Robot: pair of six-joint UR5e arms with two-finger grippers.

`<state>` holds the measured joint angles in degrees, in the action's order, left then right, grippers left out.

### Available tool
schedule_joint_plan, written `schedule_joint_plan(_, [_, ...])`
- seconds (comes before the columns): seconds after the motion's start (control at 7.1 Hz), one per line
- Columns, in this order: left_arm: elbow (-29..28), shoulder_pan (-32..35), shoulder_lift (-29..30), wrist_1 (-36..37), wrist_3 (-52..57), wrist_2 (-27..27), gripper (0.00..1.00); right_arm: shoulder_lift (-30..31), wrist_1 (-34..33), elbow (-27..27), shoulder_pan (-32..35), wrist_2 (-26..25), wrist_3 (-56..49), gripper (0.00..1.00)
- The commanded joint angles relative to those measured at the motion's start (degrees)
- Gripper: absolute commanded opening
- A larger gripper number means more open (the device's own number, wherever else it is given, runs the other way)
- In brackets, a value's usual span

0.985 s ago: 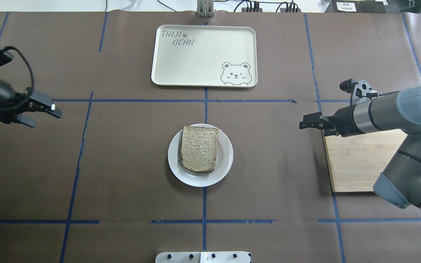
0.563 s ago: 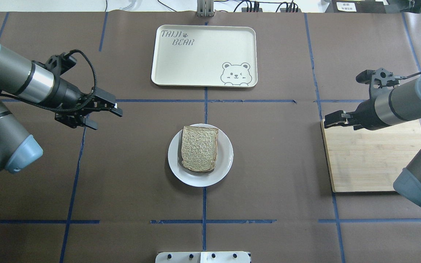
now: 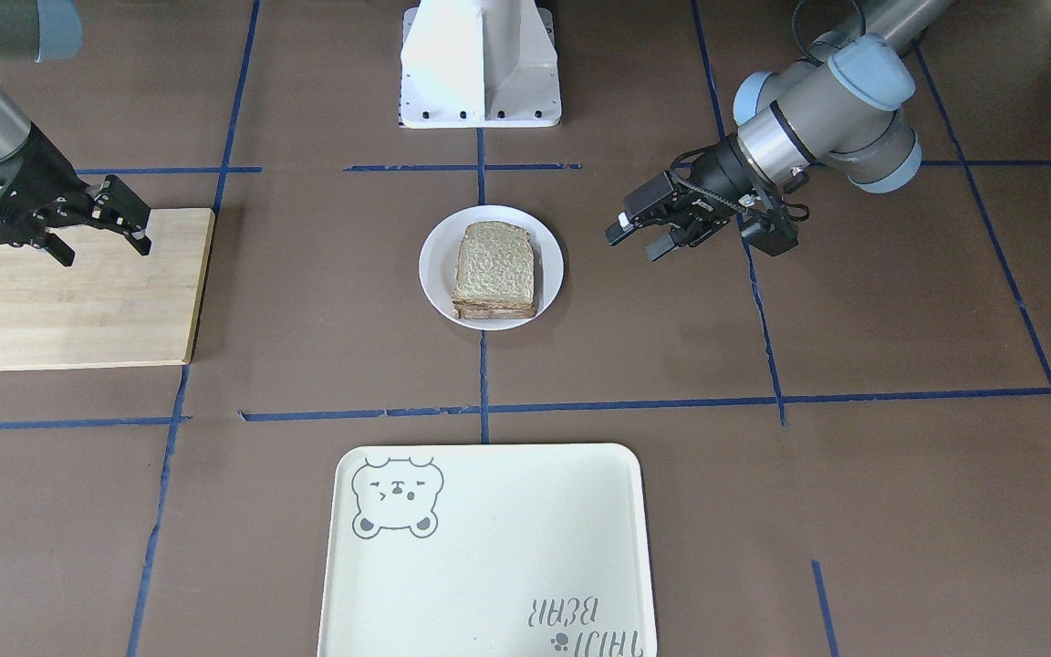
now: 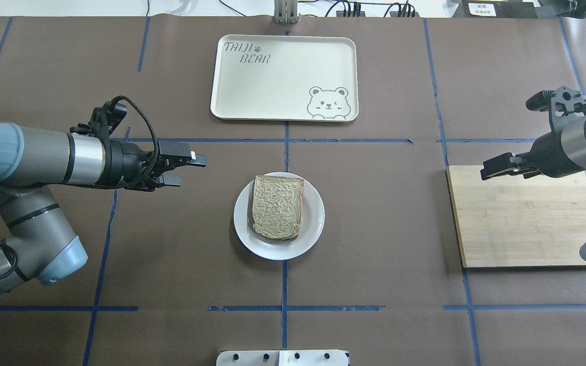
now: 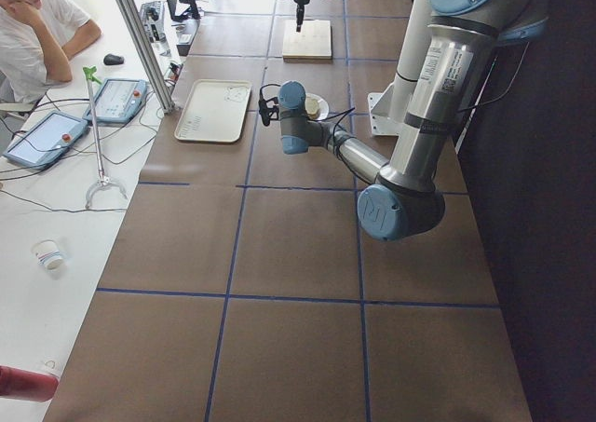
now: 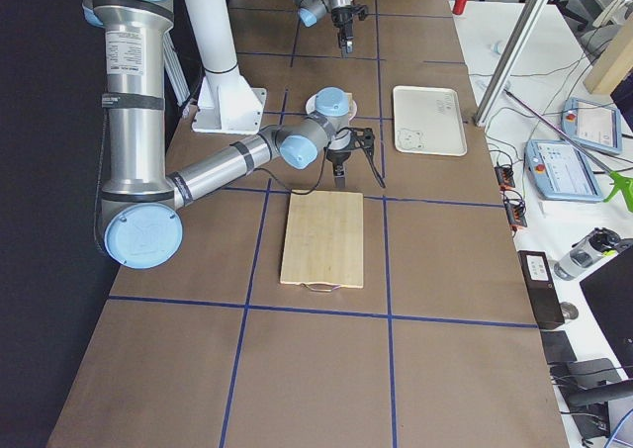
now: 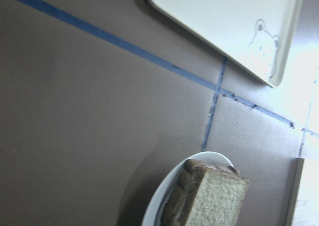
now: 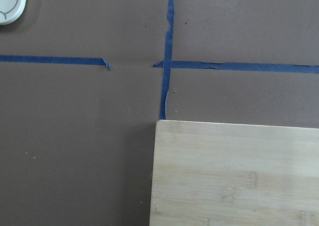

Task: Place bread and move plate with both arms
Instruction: 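Withdraw the right gripper toward the cutting board while the left arm reaches toward the plate, then grip the rim of the white plate with the left gripper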

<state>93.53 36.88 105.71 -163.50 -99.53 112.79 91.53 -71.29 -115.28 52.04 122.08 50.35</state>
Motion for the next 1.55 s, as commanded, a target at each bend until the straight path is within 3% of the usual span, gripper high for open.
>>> schedule_joint_plan(0.0, [-7.4, -5.8, -0.3, -14.3, -0.5, -7.5, 1.00, 0.8, 0.2, 0.0, 0.9, 0.9, -0.8, 0.99])
schedule_joint_plan(0.42, [-11.4, -9.9, 4.2, -17.6, -0.5, -7.9, 0.97, 1.0, 0.3, -0.1, 0.8, 1.0, -1.0, 1.00])
schedule_joint_plan(1.41, [-17.5, -10.4, 7.1, -18.6, -0.6, -8.7, 0.79, 0.9, 0.3, 0.2, 0.7, 0.9, -1.0, 1.00])
